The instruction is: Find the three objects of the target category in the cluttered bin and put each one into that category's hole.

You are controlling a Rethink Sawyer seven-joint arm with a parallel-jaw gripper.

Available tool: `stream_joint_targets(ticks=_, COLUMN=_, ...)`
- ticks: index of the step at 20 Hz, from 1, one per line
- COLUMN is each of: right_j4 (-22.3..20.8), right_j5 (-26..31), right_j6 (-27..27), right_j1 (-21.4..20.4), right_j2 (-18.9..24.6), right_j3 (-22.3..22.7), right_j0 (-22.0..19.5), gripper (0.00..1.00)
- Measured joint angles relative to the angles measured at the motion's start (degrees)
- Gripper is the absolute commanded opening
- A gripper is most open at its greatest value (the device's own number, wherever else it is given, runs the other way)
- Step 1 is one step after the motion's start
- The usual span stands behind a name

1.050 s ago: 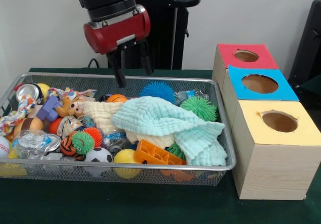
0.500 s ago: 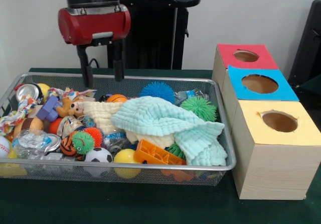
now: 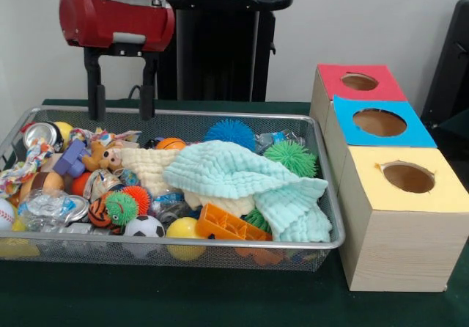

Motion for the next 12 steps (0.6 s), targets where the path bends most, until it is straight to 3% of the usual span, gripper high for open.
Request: stream_joint_targets(ticks=12, right_j4=-3.6, right_j5=-5.8, right_j6=0.0, right_j1=1.2, right_j2=-4.5, right_j3=-2.9, right_j0=1.7, gripper=1.00)
